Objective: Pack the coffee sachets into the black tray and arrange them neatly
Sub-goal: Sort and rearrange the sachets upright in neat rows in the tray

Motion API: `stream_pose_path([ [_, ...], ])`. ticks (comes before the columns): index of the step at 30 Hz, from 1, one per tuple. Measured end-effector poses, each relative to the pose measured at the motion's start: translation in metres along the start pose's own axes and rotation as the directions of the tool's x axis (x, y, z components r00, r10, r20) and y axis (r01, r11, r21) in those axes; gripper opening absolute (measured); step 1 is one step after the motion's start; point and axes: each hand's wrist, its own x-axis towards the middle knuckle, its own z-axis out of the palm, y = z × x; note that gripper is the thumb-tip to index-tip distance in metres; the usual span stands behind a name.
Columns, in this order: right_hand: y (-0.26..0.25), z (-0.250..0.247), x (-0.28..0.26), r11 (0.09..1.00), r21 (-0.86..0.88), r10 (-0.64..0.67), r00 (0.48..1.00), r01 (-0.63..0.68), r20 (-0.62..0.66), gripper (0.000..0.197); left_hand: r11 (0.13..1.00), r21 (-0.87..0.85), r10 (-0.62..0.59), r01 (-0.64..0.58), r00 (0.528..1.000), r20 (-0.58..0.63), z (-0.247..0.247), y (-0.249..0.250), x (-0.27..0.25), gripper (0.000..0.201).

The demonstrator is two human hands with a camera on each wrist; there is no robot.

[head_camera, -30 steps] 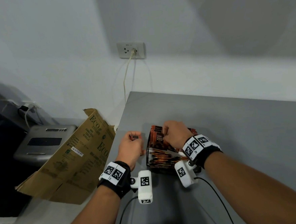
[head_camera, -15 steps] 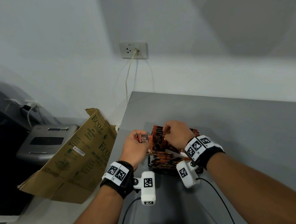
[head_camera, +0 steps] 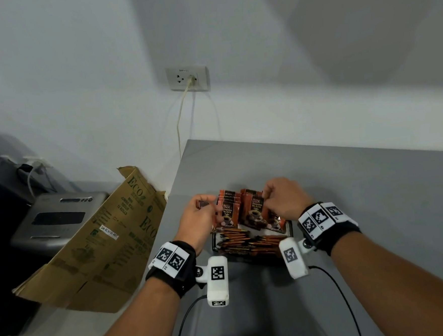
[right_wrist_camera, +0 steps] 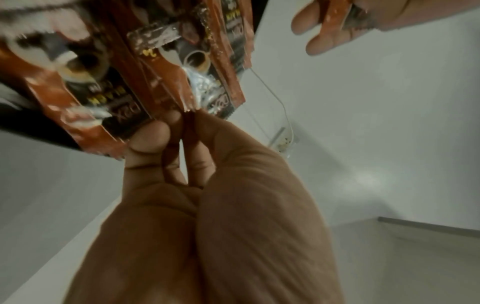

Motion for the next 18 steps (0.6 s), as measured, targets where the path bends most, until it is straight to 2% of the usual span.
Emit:
stream_pose_path([
  [3,0.002,0.014,0.002,0.999,-0.036,0.034,0.998,-0.032,0.048,0.015,0.999,0.036,0.003,-0.004,1.0,0.023,0.001,-0.002,-0.002,0.032],
  [10,-0.004,0.025,0.007,0.98,-0.2,0.025,1.0,-0.022,0.013,0.006,0.996,0.094,0.009,-0.011,1.0,0.023,-0.003,-0.007,-0.005,0.026],
  [15,-0.003,0.025,0.006,0.983,-0.182,0.008,1.0,-0.009,-0.009,0.008,0.992,0.125,0.014,-0.023,0.997,0.072,-0.003,-0.007,-0.006,0.03],
  [18,0.001,0.017,0.002,0.995,-0.097,0.01,0.999,-0.015,-0.051,0.009,0.989,0.14,0.03,-0.044,0.994,0.101,0.0,-0.007,-0.007,0.032],
])
